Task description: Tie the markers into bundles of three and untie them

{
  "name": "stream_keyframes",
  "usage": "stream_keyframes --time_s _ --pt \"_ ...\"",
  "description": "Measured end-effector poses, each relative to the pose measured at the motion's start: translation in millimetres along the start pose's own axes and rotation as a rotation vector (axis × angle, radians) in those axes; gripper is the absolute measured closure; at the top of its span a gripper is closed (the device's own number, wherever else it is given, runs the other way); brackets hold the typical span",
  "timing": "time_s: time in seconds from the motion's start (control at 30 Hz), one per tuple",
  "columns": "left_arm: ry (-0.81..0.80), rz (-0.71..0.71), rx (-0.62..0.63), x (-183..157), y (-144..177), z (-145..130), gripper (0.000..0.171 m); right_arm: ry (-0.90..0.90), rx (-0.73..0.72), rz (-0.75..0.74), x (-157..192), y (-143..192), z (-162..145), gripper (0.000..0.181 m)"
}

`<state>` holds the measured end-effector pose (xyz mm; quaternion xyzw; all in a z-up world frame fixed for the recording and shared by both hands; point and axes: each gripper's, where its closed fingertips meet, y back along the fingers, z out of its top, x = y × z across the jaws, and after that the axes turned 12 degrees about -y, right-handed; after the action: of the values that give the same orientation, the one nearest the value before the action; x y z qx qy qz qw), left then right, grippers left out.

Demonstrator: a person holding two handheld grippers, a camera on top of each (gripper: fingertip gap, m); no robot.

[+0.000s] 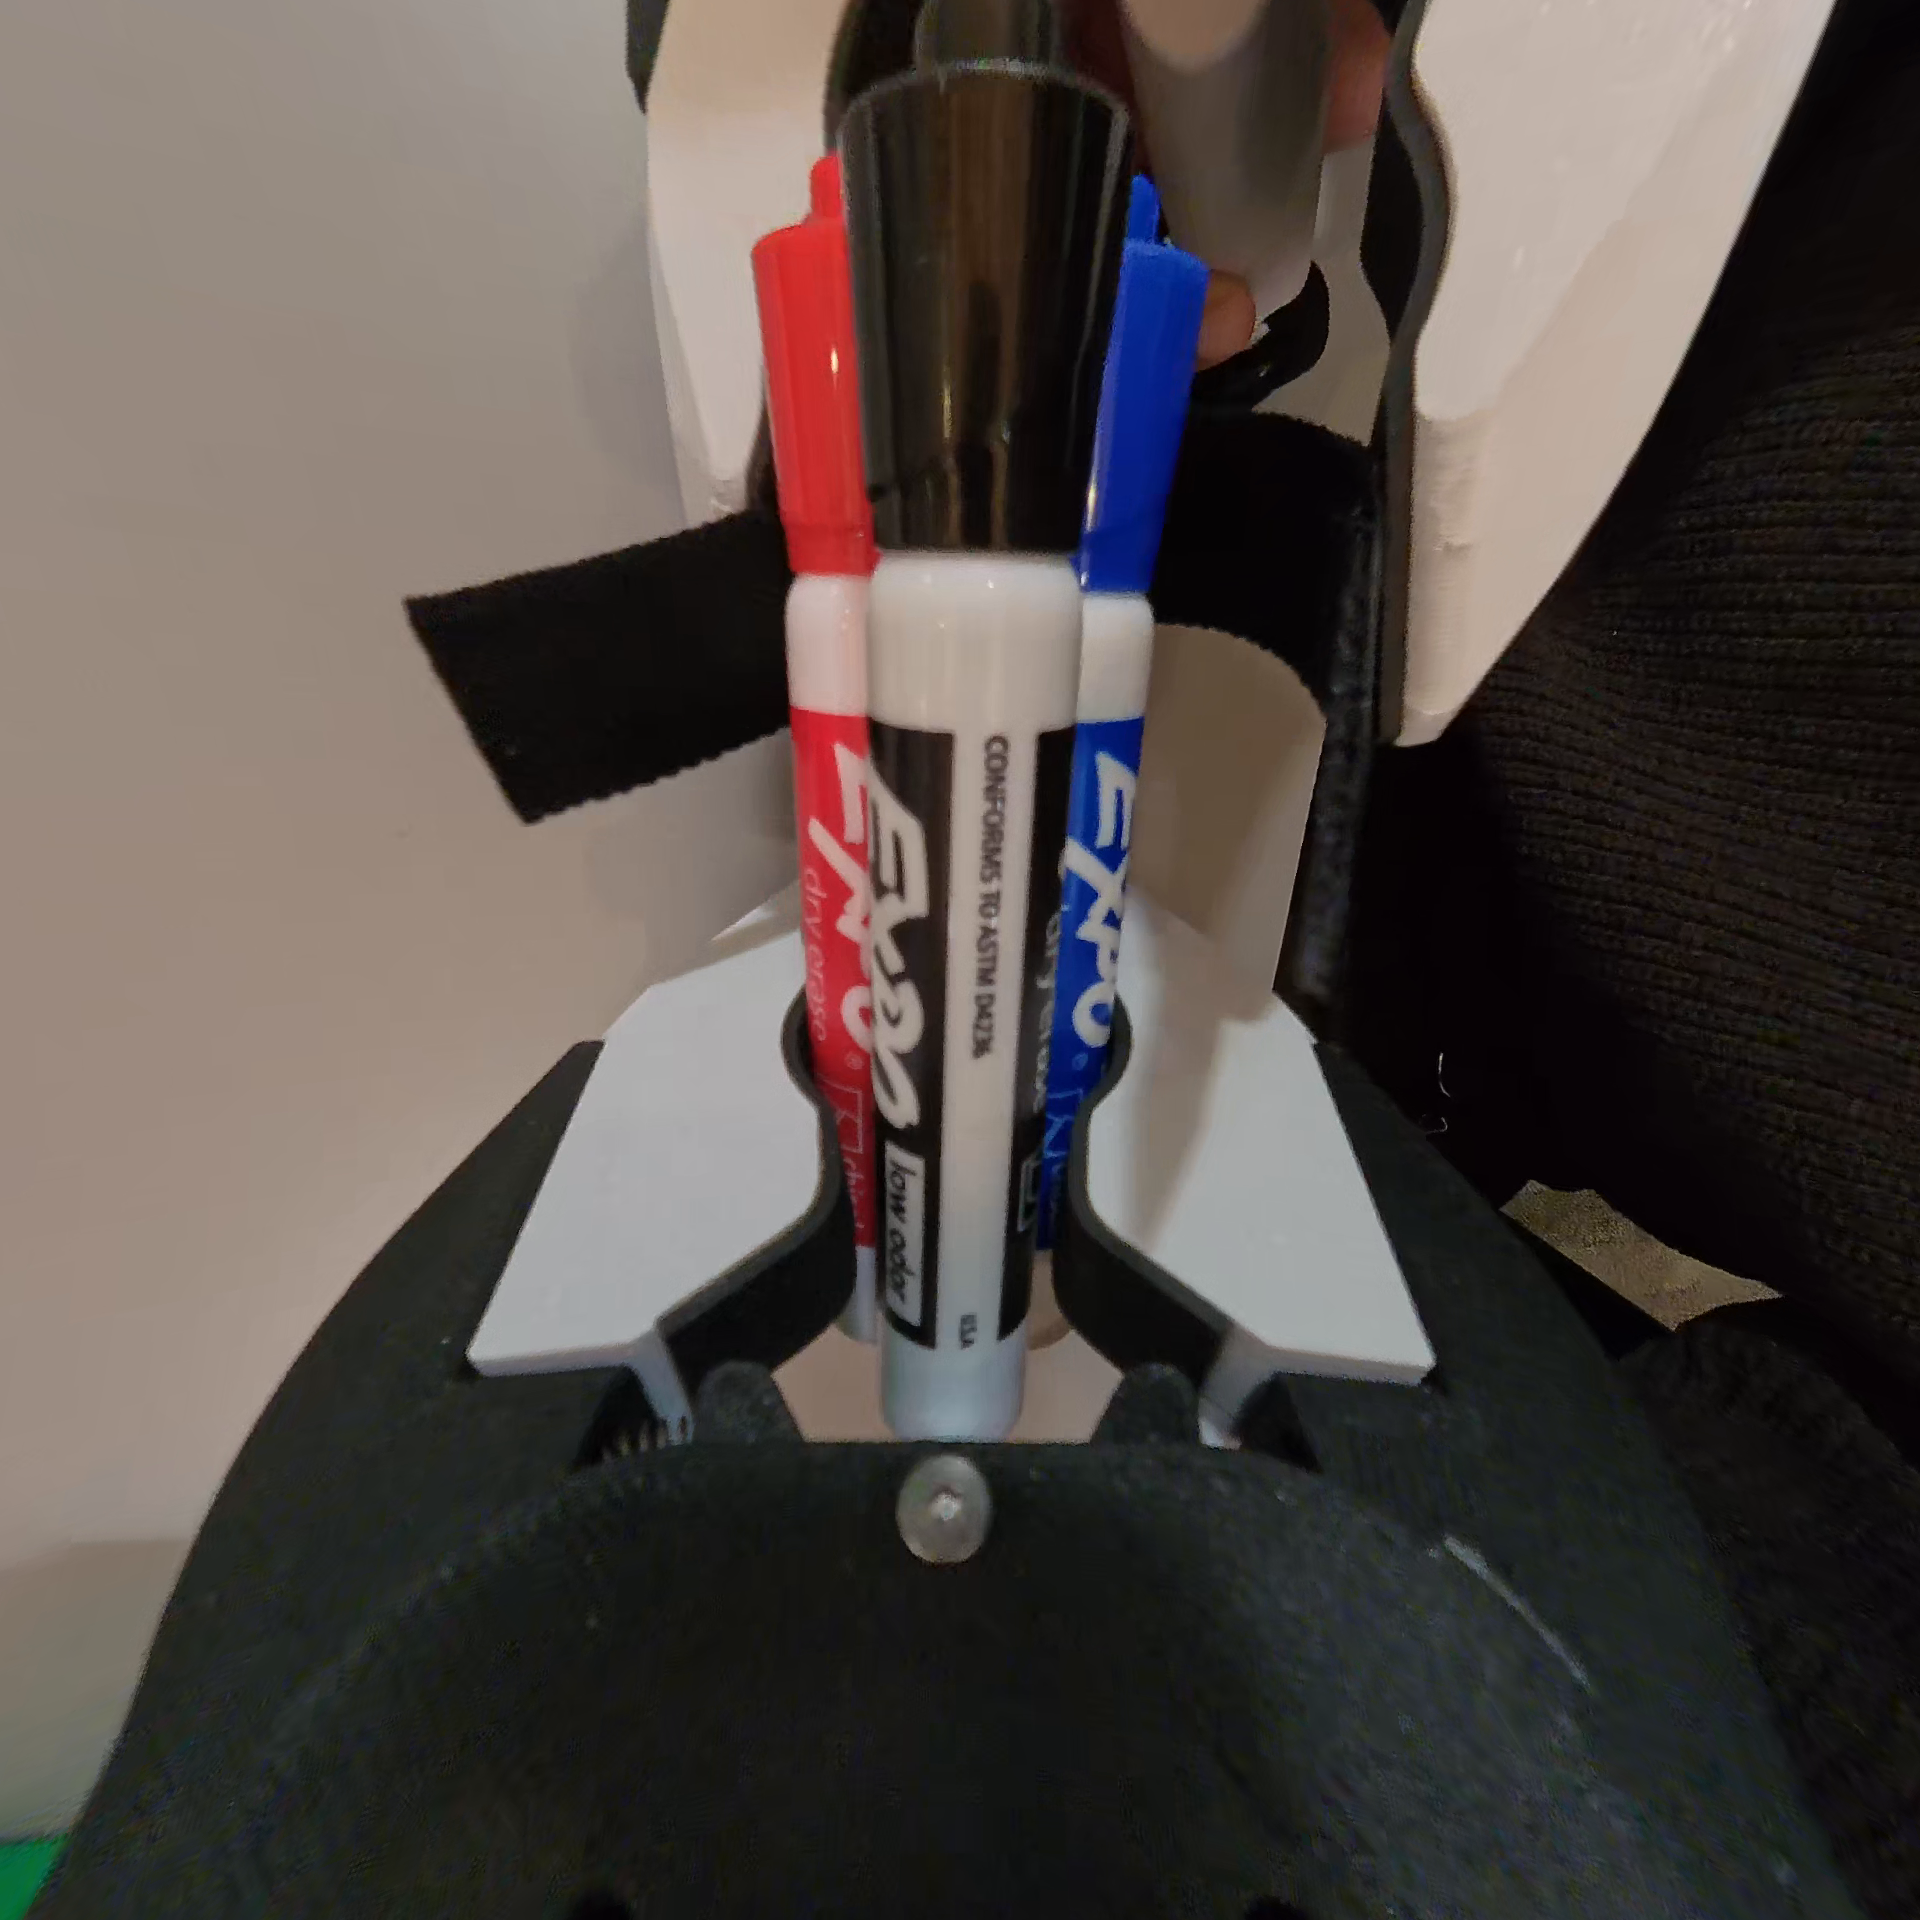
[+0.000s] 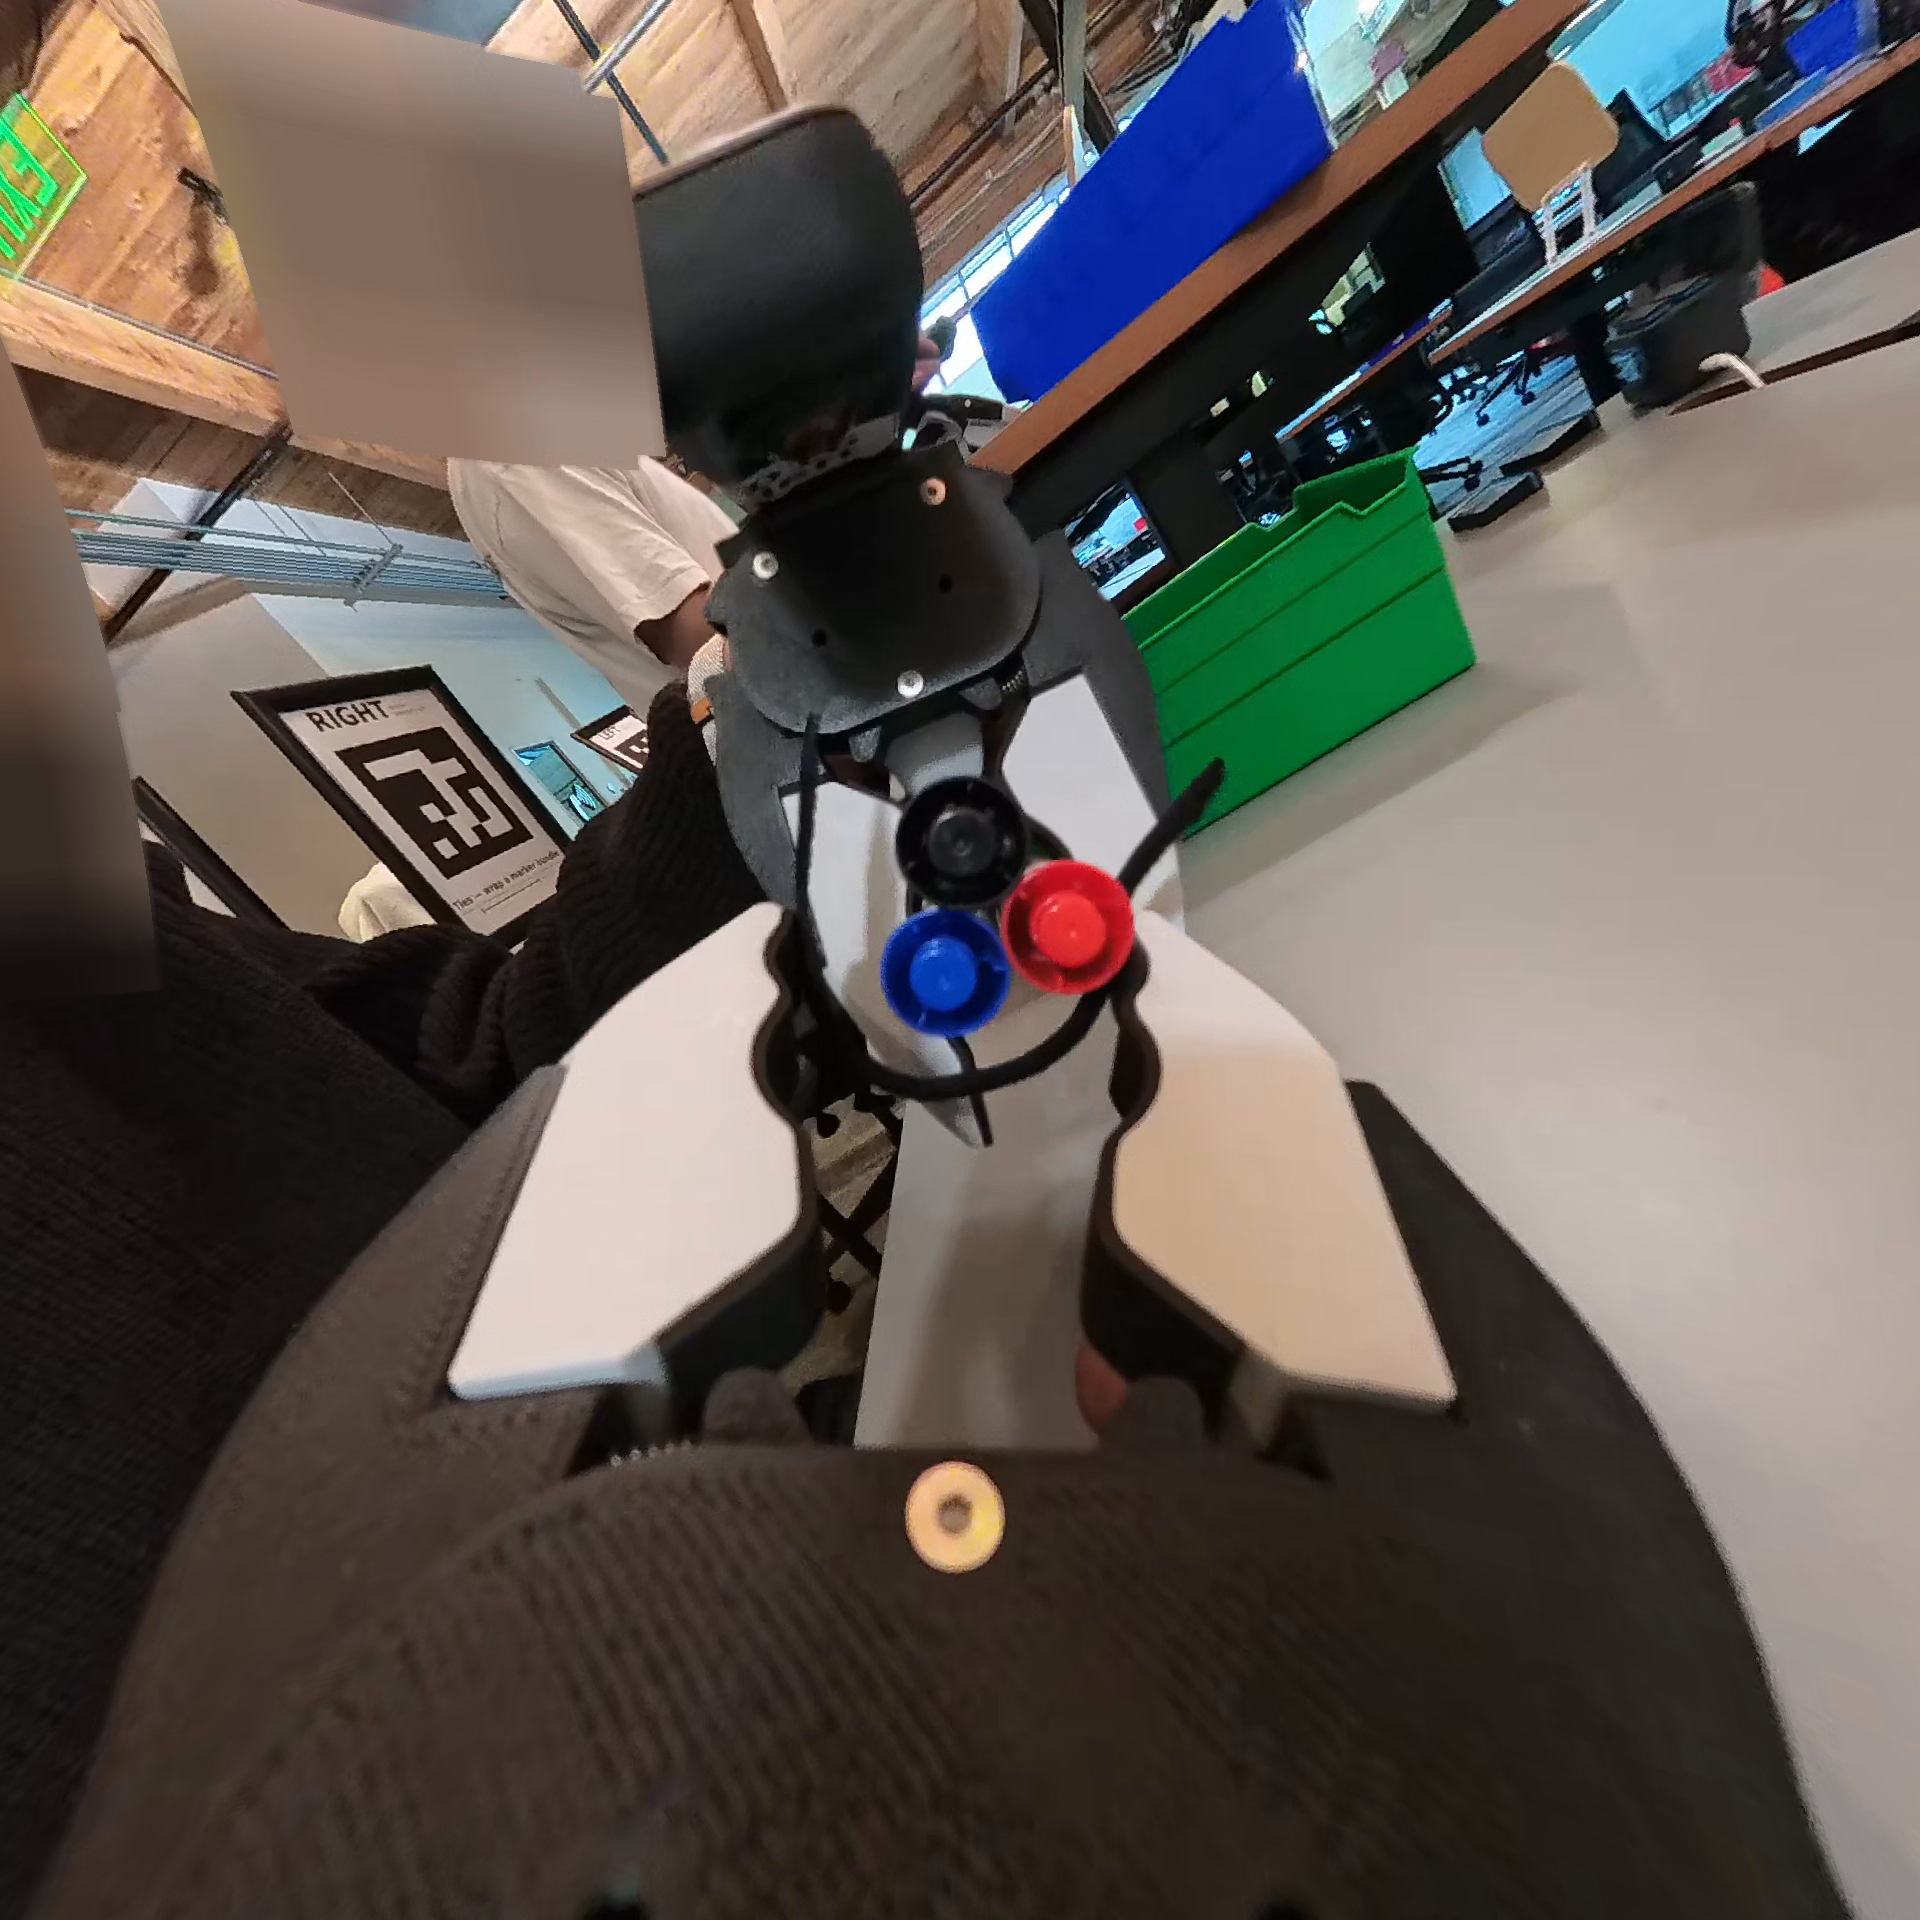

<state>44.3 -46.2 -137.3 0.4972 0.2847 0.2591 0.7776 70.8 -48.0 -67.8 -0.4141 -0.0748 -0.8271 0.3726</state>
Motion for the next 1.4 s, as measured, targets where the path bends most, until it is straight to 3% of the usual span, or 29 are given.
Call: stream_keyframes --time_s 0.4,1.03,1.4 --pt "-0.015 -0.025 0.024 -4 -10 4 0.124 -0.005 -0.038 0.009 -1 0 6 0.125" --pt "-0.023 -0.039 0.060 -7 -20 4 0.123 -0.007 0.031 -0.032 -6 6 3 0.137" --pt "-0.037 -0.035 0.065 -8 -22 6 0.124 -0.052 0.042 -0.037 -8 10 2 0.152"
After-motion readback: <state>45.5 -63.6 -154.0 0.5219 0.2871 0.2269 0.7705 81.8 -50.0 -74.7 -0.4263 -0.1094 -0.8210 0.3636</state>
